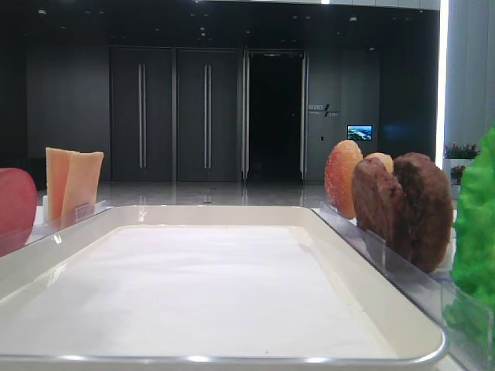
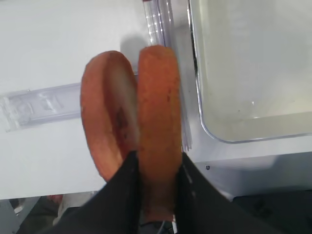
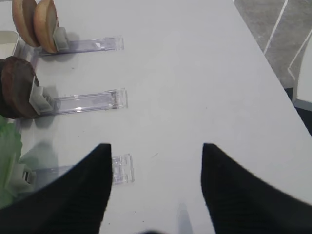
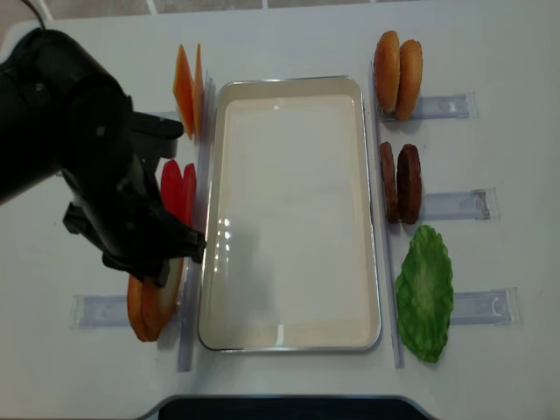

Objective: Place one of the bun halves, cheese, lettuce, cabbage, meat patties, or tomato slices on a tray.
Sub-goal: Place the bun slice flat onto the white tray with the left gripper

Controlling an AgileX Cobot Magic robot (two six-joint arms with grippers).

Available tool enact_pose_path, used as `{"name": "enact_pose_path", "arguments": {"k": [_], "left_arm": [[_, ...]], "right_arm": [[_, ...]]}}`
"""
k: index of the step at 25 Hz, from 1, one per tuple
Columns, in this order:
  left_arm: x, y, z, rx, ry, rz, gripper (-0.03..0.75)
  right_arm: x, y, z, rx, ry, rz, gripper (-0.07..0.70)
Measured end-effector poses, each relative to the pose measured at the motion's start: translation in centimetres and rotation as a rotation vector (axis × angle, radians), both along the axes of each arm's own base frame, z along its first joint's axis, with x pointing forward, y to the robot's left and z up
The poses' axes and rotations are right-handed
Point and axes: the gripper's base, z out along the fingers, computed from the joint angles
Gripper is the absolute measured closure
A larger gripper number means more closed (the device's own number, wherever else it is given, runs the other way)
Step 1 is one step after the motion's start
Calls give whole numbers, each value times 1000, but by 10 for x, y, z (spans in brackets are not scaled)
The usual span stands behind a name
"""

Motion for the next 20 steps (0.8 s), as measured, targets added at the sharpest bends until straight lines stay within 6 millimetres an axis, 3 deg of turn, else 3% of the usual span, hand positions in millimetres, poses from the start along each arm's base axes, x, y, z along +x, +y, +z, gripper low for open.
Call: {"name": "enact_pose_path", "arguments": {"k": [11,20], "left_arm": [[-12,7,22,-65,-71,30,573],[-4,-19,23,-342,-126,17,574]], "right_arm": [[0,0,0,0,0,0,216],[0,0,0,0,0,0,216]]}}
